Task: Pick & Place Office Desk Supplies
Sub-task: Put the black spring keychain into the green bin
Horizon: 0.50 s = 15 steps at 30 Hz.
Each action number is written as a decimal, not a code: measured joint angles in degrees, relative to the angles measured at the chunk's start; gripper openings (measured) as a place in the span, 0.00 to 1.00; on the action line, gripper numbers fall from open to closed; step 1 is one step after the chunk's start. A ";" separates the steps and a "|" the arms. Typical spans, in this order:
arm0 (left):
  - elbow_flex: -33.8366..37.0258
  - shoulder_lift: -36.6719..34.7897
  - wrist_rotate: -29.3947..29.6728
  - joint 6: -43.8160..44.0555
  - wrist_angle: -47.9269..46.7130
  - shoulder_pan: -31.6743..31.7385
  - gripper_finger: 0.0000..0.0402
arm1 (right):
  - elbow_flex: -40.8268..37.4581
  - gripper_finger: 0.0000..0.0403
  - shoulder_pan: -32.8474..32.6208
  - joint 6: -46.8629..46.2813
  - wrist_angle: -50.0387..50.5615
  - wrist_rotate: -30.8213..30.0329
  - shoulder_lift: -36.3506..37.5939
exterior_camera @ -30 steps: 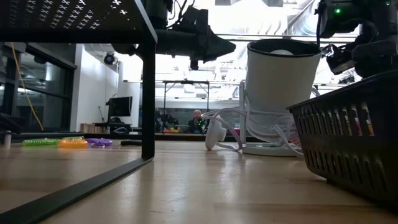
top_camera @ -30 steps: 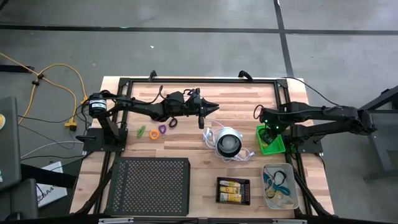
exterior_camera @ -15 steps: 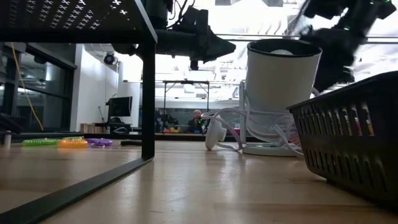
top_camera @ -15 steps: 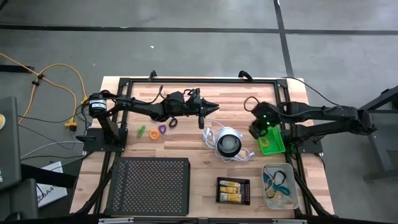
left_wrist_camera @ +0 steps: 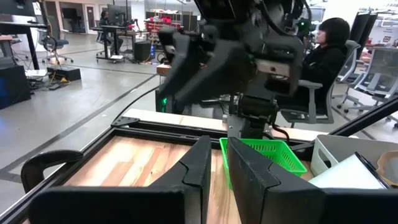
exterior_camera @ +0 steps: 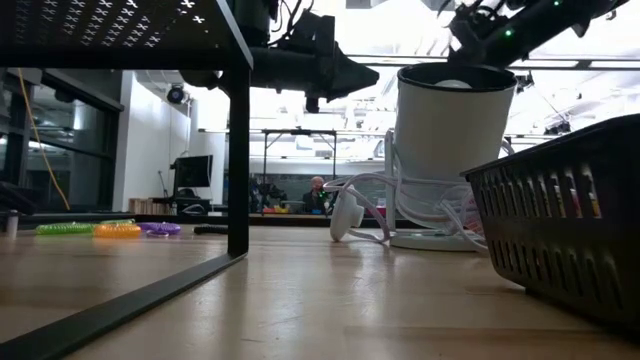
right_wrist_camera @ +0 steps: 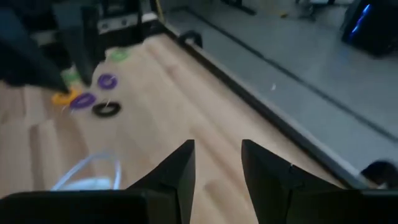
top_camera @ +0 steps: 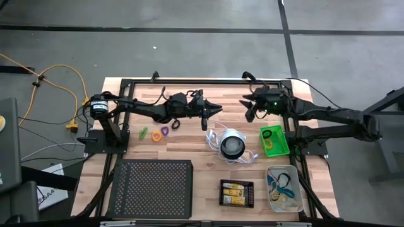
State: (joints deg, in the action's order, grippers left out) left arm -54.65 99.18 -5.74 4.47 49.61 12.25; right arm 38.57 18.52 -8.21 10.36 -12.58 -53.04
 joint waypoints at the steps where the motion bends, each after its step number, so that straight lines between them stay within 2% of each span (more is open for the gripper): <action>1: 0.00 0.00 0.00 0.00 -0.04 0.00 0.13 | 0.00 0.29 0.59 0.83 -0.90 0.00 0.00; 15: 0.00 -0.22 1.53 3.26 -5.83 1.73 0.13 | 0.00 0.28 2.87 3.58 -1.94 1.00 0.00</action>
State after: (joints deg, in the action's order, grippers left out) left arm -54.65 98.96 -4.21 7.73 43.78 13.98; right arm 38.57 21.39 -4.63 8.43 -11.58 -53.04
